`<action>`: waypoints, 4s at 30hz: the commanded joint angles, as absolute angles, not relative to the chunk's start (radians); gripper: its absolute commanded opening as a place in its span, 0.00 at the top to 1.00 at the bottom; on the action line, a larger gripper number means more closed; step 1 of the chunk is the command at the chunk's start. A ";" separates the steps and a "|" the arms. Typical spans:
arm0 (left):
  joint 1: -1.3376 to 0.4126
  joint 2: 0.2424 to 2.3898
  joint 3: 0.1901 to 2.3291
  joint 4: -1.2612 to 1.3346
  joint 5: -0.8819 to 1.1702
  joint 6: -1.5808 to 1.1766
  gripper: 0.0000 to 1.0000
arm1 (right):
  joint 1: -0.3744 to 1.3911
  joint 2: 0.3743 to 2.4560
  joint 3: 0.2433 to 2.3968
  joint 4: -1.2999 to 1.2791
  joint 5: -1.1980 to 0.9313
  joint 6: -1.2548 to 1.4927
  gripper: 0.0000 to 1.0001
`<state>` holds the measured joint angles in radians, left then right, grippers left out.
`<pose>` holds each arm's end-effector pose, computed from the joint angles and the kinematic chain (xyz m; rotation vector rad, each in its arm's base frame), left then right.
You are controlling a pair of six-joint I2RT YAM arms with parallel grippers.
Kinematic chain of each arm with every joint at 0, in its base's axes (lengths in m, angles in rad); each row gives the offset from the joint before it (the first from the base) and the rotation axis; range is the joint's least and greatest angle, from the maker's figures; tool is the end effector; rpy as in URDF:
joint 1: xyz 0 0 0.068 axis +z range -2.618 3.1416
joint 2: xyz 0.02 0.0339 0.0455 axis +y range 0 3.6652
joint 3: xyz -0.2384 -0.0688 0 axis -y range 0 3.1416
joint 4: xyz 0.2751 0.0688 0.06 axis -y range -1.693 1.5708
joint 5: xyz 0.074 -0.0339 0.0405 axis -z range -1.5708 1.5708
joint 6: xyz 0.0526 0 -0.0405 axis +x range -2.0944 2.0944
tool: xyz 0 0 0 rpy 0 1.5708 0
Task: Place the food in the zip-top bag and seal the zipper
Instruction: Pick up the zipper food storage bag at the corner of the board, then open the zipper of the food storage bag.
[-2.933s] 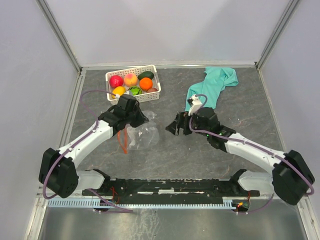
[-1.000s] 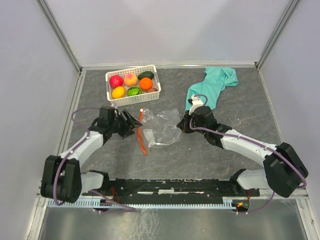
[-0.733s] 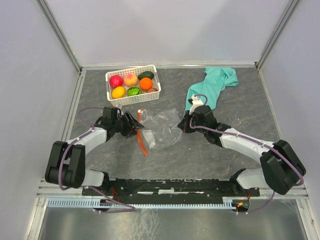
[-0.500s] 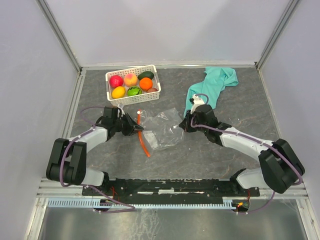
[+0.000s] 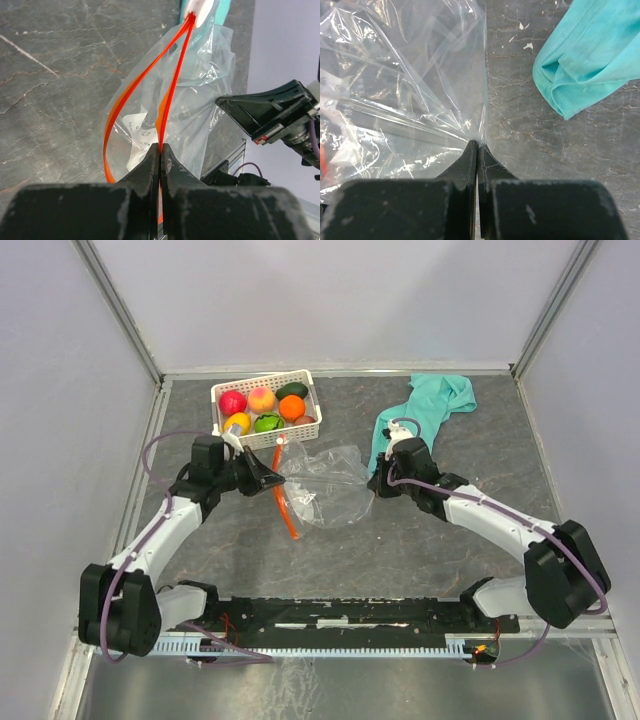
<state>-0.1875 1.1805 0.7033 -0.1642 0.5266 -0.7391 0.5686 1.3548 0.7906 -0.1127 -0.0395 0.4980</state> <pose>0.2868 -0.0813 0.1894 -0.3288 2.3084 -1.0749 0.2787 0.1806 0.1707 -0.1039 2.3186 0.6050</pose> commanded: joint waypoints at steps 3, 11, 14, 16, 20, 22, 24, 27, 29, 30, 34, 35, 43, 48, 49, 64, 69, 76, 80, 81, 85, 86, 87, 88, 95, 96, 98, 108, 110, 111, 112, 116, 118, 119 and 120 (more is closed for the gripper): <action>-0.191 1.111 0.822 -0.259 0.510 -0.685 0.97 | 0.555 1.316 0.867 -0.258 0.030 0.440 0.88; -0.291 1.069 0.910 -0.361 0.328 -0.742 0.97 | 0.578 1.234 1.013 -0.413 0.015 0.431 0.55; -0.340 1.055 0.919 -0.373 0.228 -0.820 0.97 | 0.626 1.202 1.067 -0.464 0.055 0.428 0.47; -0.387 1.048 0.928 -0.372 0.159 -0.848 0.97 | 0.664 1.193 1.107 -0.488 0.089 0.424 0.42; -0.470 1.036 0.953 -0.373 0.040 -0.928 0.97 | 0.758 1.187 1.166 -0.498 0.135 0.428 0.34; -0.493 1.033 0.962 -0.367 0.010 -0.969 0.97 | 0.802 1.186 1.189 -0.494 0.161 0.431 0.30; -0.506 1.032 0.967 -0.356 -0.001 -1.012 0.97 | 0.856 1.183 1.204 -0.483 0.209 0.426 0.27; -0.523 1.040 0.973 -0.344 -0.013 -1.077 0.97 | 0.939 1.182 1.213 -0.448 0.294 0.402 0.22; -0.529 1.051 0.978 -0.345 -0.014 -1.125 0.97 | 0.997 1.187 1.212 -0.410 0.353 0.377 0.19; -0.533 1.055 0.979 -0.345 -0.015 -1.152 0.97 | 1.028 1.191 1.213 -0.395 0.381 0.364 0.17; -0.552 1.057 0.975 -0.340 -0.029 -1.244 0.97 | 1.116 1.235 1.215 -0.317 0.457 0.323 0.12; -0.556 1.056 0.973 -0.340 -0.039 -1.260 0.97 | 1.133 1.250 1.218 -0.303 0.473 0.314 0.10; -0.571 1.051 0.950 -0.302 -0.057 -1.338 0.97 | 1.212 1.386 1.296 -0.271 0.550 0.278 0.04; -0.573 1.045 0.934 -0.289 -0.055 -1.356 0.97 | 1.220 1.438 1.273 -0.242 0.657 0.279 0.05; -0.574 1.045 0.933 -0.287 -0.053 -1.355 0.97 | 1.220 1.449 1.273 -0.250 0.692 0.285 0.06; -0.575 1.051 0.909 -0.285 -0.013 -1.312 0.93 | 1.220 1.489 1.249 -0.310 0.854 0.293 0.66; -0.575 1.030 0.930 -0.335 -0.014 -1.265 0.76 | 1.220 1.494 1.246 -0.320 0.865 0.297 0.98; -0.575 0.943 0.965 -0.497 -0.011 -1.205 0.54 | 1.220 1.495 1.232 -0.309 0.855 0.316 0.98; -0.574 0.868 0.972 -0.594 -0.019 -1.199 0.45 | 1.220 1.498 1.219 -0.293 0.850 0.323 0.98; -0.574 0.852 0.973 -0.615 -0.019 -1.198 0.44 | 1.220 1.497 1.216 -0.288 0.850 0.322 0.98; -0.574 0.809 0.945 -0.684 -0.033 -1.194 0.38 | 1.221 1.492 1.199 -0.257 0.850 0.311 0.98; -0.574 0.806 0.931 -0.688 -0.030 -1.198 0.37 | 1.221 1.490 1.195 -0.247 0.849 0.305 0.98; -0.574 0.807 0.914 -0.687 -0.021 -1.206 0.37 | 1.221 1.488 1.190 -0.239 0.849 0.300 0.98; -0.574 0.810 0.901 -0.679 -0.009 -1.211 0.37 | 1.221 1.488 1.189 -0.232 0.847 0.293 0.98; -0.575 0.884 0.860 -0.639 0.023 -1.192 0.37 | 1.229 1.483 1.174 -0.189 0.831 0.254 0.98; -0.574 0.895 0.856 -0.630 0.030 -1.192 0.37 | 1.230 1.482 1.170 -0.182 0.826 0.251 0.98; -0.574 0.907 0.841 -0.600 0.043 -1.191 0.37 | 1.233 1.482 1.163 -0.166 0.803 0.241 0.98; -0.575 0.933 0.791 -0.565 0.051 -1.173 0.65 | 1.241 1.506 1.157 -0.148 0.772 0.242 0.94; -0.575 0.930 0.792 -0.564 0.044 -1.158 0.75 | 1.241 1.514 1.171 -0.162 0.760 0.241 0.89; -0.574 0.929 0.795 -0.565 0.037 -1.144 0.80 | 1.241 1.520 1.183 -0.174 0.756 0.241 0.88; -0.574 0.926 0.801 -0.566 0.031 -1.131 0.84 | 1.241 1.527 1.196 -0.185 0.746 0.238 0.85; -0.575 0.933 0.839 -0.589 0.002 -1.055 0.95 | 1.240 1.561 1.263 -0.246 0.723 0.225 0.73; -0.575 0.949 0.865 -0.601 0.000 -1.013 0.97 | 1.239 1.579 1.305 -0.277 0.719 0.222 0.65; -0.575 0.957 0.877 -0.607 0.000 -0.987 0.97 | 1.239 1.589 1.323 -0.293 0.714 0.218 0.61; -0.575 0.965 0.894 -0.614 0.000 -0.968 0.97 | 1.238 1.600 1.342 -0.310 0.713 0.216 0.58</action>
